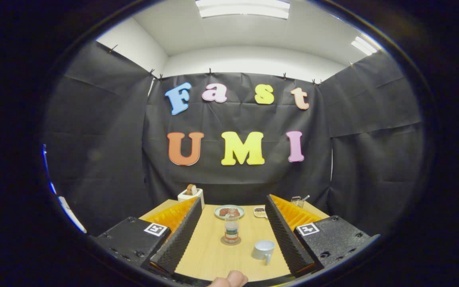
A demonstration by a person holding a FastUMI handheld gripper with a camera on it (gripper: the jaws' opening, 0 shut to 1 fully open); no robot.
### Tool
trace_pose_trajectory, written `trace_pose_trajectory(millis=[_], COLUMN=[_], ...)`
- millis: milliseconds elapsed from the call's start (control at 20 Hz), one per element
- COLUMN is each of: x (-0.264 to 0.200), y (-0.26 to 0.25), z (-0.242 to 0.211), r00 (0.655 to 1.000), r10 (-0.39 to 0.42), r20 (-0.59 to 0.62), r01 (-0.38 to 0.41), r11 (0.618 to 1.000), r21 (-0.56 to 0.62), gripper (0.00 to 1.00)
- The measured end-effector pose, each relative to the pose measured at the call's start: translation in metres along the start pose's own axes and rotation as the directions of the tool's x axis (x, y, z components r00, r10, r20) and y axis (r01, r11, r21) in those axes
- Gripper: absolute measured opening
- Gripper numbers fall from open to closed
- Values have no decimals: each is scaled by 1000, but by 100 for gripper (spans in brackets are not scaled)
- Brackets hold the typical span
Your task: Take the bottle from table, then pour the juice into the cup, finally place the bottle on the coaster
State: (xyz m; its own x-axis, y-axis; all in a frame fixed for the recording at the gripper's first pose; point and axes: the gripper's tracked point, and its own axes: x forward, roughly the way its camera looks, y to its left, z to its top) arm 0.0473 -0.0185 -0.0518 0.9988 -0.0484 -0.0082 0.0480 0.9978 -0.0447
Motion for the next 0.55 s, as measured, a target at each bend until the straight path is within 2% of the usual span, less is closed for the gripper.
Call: trace_pose_trajectory(millis=[550], x=[-4], y=[1], z=[-6], r00=[1000], r10=[3], r20=[12], r01=[-3], r11=[1000], r21=[1], gripper=[100])
